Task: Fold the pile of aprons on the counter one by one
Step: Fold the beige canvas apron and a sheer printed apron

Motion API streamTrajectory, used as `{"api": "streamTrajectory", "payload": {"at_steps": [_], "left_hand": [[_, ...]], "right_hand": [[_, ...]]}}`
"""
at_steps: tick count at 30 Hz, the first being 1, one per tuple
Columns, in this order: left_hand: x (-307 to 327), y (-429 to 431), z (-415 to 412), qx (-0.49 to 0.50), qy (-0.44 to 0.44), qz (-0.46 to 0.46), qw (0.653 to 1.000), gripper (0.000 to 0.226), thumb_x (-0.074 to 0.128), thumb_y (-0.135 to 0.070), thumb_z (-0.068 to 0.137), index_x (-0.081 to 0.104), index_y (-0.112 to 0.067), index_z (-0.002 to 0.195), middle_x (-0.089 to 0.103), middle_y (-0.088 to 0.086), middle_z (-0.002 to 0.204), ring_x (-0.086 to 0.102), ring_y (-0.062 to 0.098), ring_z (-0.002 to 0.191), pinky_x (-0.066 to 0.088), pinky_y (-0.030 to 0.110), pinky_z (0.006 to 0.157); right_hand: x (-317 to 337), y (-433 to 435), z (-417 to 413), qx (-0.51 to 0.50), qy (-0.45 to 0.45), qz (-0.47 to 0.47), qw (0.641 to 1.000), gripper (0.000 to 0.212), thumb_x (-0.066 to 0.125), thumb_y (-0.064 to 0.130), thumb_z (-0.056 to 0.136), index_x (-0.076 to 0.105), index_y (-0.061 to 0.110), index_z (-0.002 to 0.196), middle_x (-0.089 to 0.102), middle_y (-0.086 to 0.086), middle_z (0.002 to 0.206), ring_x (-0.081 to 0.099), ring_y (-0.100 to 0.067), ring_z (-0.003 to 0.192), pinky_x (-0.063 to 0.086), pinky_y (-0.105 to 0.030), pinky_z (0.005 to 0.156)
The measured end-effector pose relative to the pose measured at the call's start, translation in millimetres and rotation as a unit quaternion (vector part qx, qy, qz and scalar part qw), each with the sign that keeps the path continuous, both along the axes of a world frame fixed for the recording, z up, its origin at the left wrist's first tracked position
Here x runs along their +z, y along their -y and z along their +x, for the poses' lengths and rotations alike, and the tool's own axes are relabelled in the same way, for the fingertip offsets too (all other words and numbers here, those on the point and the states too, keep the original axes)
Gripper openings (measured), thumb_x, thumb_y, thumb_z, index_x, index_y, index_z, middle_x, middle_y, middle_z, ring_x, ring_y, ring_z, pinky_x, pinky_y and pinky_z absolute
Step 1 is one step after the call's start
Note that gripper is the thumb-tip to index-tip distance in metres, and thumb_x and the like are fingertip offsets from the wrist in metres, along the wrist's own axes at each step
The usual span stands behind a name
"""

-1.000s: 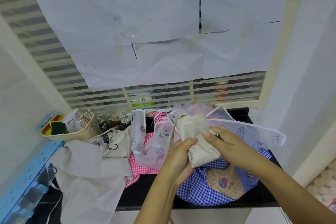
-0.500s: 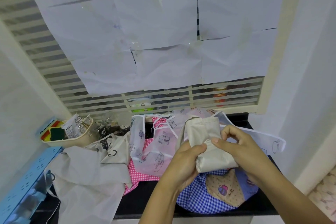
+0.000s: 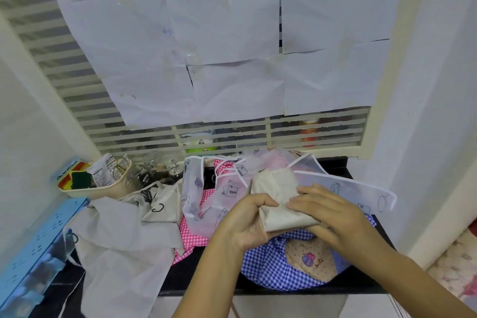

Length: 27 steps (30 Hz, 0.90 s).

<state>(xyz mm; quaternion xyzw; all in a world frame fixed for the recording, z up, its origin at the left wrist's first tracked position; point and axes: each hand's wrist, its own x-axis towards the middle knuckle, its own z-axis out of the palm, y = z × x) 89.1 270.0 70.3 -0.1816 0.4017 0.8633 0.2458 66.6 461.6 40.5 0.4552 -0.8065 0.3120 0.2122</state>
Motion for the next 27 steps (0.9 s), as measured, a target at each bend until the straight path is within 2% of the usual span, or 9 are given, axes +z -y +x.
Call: {"api": "streamTrajectory", "payload": {"at_steps": [3, 6, 8, 10, 14, 19, 22, 24, 27], "left_hand": [[0, 0, 1, 0.006, 0.016, -0.009, 1.000, 0.045, 0.062, -0.017, 0.079, 0.062, 0.000, 0.121, 0.065, 0.022, 0.112, 0.060, 0.035, 0.106, 0.047, 0.048, 0.094], [-2, -2, 0, 0.015, 0.043, 0.023, 0.999, 0.054, 0.059, -0.043, 0.083, 0.068, 0.001, 0.114, 0.066, 0.021, 0.115, 0.061, 0.034, 0.108, 0.042, 0.048, 0.103], [-2, -5, 0, 0.040, 0.049, 0.024, 0.998, 0.043, 0.059, -0.031, 0.085, 0.065, 0.004, 0.109, 0.068, 0.023, 0.107, 0.066, 0.033, 0.097, 0.051, 0.043, 0.093], [-5, -7, 1, 0.058, 0.042, 0.013, 0.997, 0.030, 0.054, -0.020, 0.092, 0.061, 0.006, 0.104, 0.070, 0.023, 0.090, 0.071, 0.031, 0.074, 0.058, 0.038, 0.066], [-6, -10, 10, 0.057, -0.011, -0.027, 0.998, 0.017, 0.050, -0.008, 0.095, 0.058, 0.004, 0.103, 0.070, 0.021, 0.080, 0.069, 0.029, 0.064, 0.058, 0.036, 0.056], [-11, -10, 19, 0.052, -0.126, -0.061, 0.989, 0.022, 0.044, 0.003, 0.089, 0.062, 0.001, 0.101, 0.067, 0.025, 0.102, 0.064, 0.036, 0.096, 0.052, 0.049, 0.086], [-10, -9, 21, 0.062, -0.134, -0.026, 0.989, 0.029, 0.051, -0.023, 0.088, 0.065, 0.000, 0.100, 0.065, 0.027, 0.105, 0.063, 0.039, 0.094, 0.057, 0.049, 0.072], [-13, -9, 22, 0.047, -0.174, -0.080, 0.980, 0.038, 0.062, -0.039, 0.087, 0.069, -0.004, 0.101, 0.065, 0.027, 0.112, 0.062, 0.042, 0.102, 0.053, 0.051, 0.080], [-16, -11, 24, 0.039, -0.214, -0.157, 0.963, 0.056, 0.073, -0.036, 0.075, 0.061, -0.001, 0.116, 0.067, 0.022, 0.114, 0.063, 0.037, 0.108, 0.051, 0.049, 0.092]], "right_hand": [[12, 0, 3, 0.027, -0.004, 0.017, 0.999, 0.035, 0.044, 0.045, 0.096, 0.058, 0.024, 0.120, 0.066, 0.008, 0.117, 0.052, -0.006, 0.118, 0.033, -0.015, 0.107], [17, 3, 8, 0.046, 0.040, 0.033, 0.998, 0.034, 0.043, 0.050, 0.096, 0.060, 0.025, 0.113, 0.066, 0.012, 0.109, 0.055, -0.001, 0.106, 0.040, -0.012, 0.095], [18, 4, 10, 0.050, 0.098, 0.031, 0.993, 0.031, 0.047, 0.053, 0.093, 0.060, 0.030, 0.110, 0.064, 0.018, 0.104, 0.055, 0.004, 0.100, 0.043, -0.013, 0.084], [17, 4, 13, 0.044, 0.147, 0.008, 0.988, 0.034, 0.047, 0.061, 0.088, 0.060, 0.035, 0.106, 0.062, 0.020, 0.102, 0.055, 0.005, 0.096, 0.042, -0.011, 0.080], [18, 7, 20, 0.019, 0.233, -0.042, 0.972, 0.035, 0.046, 0.072, 0.078, 0.045, 0.053, 0.108, 0.056, 0.023, 0.111, 0.057, -0.001, 0.097, 0.047, -0.018, 0.077], [20, 15, 21, -0.017, 0.254, -0.078, 0.964, 0.037, 0.041, 0.065, 0.081, 0.054, 0.044, 0.108, 0.059, 0.025, 0.106, 0.058, 0.000, 0.097, 0.046, -0.015, 0.075], [24, 18, 18, -0.049, 0.253, -0.103, 0.961, 0.030, 0.050, 0.056, 0.082, 0.064, 0.036, 0.099, 0.062, 0.016, 0.096, 0.059, -0.005, 0.094, 0.046, -0.018, 0.076], [26, 21, 17, -0.073, 0.272, -0.119, 0.952, 0.018, 0.059, 0.046, 0.082, 0.067, 0.034, 0.093, 0.062, 0.013, 0.091, 0.059, -0.005, 0.088, 0.048, -0.025, 0.076], [30, 26, 15, -0.104, 0.311, -0.117, 0.937, 0.002, 0.069, 0.031, 0.084, 0.068, 0.030, 0.085, 0.065, 0.009, 0.088, 0.059, -0.005, 0.084, 0.050, -0.031, 0.076]]}}
